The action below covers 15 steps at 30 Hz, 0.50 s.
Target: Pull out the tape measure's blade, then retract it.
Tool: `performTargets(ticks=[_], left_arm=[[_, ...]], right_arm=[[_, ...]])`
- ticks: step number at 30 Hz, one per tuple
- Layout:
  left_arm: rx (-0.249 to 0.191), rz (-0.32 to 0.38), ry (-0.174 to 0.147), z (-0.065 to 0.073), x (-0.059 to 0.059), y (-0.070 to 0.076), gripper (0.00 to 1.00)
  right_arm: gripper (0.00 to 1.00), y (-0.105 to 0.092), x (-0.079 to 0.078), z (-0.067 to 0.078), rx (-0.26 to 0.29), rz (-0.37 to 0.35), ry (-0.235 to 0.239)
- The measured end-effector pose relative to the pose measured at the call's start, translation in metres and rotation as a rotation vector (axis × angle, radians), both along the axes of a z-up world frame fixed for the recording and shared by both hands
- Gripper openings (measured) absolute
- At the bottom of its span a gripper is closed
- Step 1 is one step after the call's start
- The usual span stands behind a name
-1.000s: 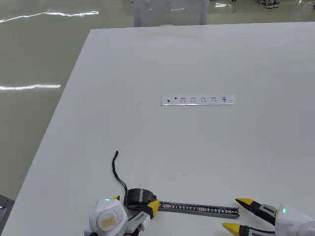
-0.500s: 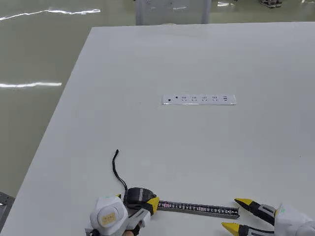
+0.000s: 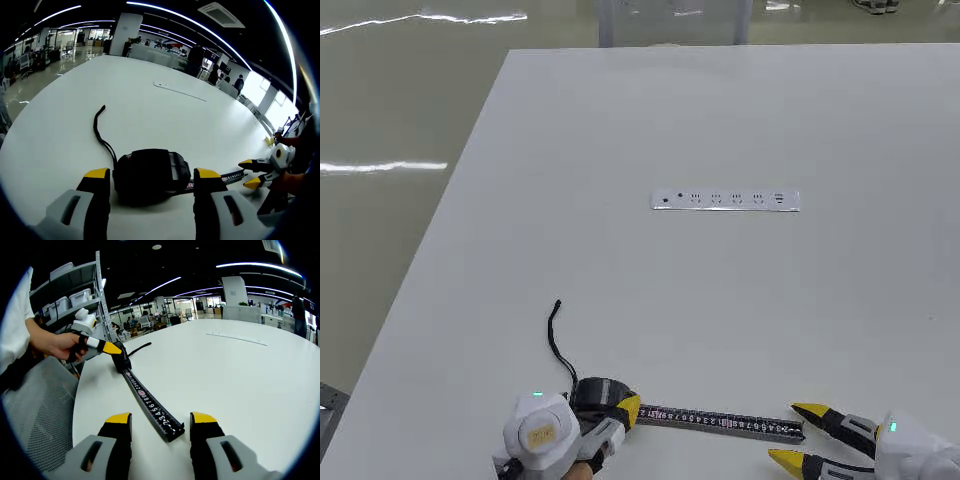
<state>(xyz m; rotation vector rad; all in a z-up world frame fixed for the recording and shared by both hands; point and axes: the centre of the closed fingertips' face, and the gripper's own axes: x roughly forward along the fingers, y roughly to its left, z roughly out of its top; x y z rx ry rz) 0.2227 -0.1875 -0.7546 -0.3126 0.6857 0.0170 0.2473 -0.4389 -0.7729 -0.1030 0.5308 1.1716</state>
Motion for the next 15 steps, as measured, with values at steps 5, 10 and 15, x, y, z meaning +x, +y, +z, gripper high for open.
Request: performTargets(ticks=[5,10,15], left_arm=[[-0.016,0.009,0.01,-0.001,0.0008,-0.0021,0.64],[-0.012,0.007,0.016,-0.0014,-0.0001,-0.0029,0.61],[-0.005,0.005,0.022,-0.0023,-0.0003,-0.0022,0.6]], right_arm=[[0.46,0.0006,0.0003,0.001,-0.001,0.004,0.0],[0.45,-0.0009,0.0027,-0.0006,0.004,0.001,0.0],[0.45,-0.0011,0.0025,-0.0003,0.006,0.001,0.001]])
